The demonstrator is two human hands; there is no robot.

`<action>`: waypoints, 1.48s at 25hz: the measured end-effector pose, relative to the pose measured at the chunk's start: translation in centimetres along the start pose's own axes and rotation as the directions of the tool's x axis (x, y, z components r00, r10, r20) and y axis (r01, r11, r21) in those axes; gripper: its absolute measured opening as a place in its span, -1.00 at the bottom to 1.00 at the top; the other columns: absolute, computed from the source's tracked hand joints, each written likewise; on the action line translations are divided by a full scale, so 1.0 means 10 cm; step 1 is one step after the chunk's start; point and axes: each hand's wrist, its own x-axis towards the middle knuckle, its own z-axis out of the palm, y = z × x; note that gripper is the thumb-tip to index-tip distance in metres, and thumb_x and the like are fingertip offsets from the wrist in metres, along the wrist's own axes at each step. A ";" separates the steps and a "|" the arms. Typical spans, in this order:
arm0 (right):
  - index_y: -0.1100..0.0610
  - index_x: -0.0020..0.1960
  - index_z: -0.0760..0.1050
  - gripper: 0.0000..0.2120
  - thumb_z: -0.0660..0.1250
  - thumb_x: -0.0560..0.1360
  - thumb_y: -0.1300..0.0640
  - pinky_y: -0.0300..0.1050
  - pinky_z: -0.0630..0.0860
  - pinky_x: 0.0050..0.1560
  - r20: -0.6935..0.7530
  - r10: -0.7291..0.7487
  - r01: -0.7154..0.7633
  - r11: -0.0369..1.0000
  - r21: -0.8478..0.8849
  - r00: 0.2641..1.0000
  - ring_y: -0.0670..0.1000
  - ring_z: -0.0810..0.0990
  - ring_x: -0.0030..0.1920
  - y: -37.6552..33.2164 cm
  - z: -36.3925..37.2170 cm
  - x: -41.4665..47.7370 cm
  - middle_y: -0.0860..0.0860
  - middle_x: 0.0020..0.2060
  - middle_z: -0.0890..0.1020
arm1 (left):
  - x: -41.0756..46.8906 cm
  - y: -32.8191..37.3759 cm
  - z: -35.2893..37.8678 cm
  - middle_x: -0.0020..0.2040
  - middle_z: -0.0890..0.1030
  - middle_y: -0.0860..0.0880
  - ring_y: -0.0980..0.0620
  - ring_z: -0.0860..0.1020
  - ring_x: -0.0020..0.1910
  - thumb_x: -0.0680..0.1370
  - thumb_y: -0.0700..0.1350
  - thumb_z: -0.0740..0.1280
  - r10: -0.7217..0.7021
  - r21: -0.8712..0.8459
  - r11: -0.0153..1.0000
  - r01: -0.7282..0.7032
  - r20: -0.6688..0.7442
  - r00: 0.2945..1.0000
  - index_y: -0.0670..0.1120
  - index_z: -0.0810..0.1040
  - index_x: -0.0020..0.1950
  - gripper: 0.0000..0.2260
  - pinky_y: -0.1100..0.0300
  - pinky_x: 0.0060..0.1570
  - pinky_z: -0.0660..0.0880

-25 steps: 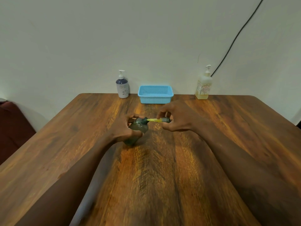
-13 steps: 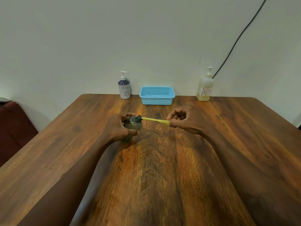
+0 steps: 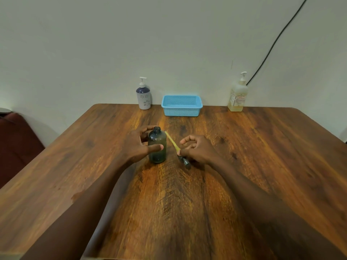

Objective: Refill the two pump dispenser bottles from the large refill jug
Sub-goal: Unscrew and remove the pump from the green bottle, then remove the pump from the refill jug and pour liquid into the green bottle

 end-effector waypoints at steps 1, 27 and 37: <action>-0.02 0.01 0.64 -0.71 0.63 0.34 0.09 -0.18 0.58 -0.26 -0.023 0.039 -0.038 0.999 0.038 0.999 -0.02 0.72 -0.21 0.00 0.07 0.02 0.00 -0.20 0.74 | -0.02 -0.01 -0.01 0.20 0.54 0.25 0.23 0.53 0.18 0.33 0.09 0.60 0.000 0.001 1.000 0.000 0.019 1.000 0.24 0.48 0.31 -0.41 0.20 0.14 0.48; 0.14 -0.12 0.67 -0.88 0.38 0.56 0.20 -0.05 0.70 -0.30 -0.125 0.086 -0.088 0.996 -0.010 0.988 0.03 0.71 -0.37 0.11 0.22 -0.01 0.12 -0.31 0.73 | -0.10 0.10 0.07 0.48 0.47 0.04 0.06 0.47 0.41 0.23 0.30 0.56 0.067 -0.021 0.998 -0.066 0.051 0.996 0.13 0.36 0.55 -0.08 0.22 0.23 0.46; 0.03 0.38 0.52 -0.46 0.47 0.50 -0.21 -0.18 0.54 0.15 -0.335 -0.135 0.131 0.991 -0.035 0.933 -0.09 0.57 0.22 -0.11 -0.19 0.04 -0.06 0.27 0.61 | 0.45 0.81 0.04 0.39 0.49 0.13 0.14 0.47 0.30 0.42 0.16 0.57 0.187 0.269 0.946 -0.181 0.004 0.982 0.07 0.38 0.54 -0.26 0.18 0.26 0.45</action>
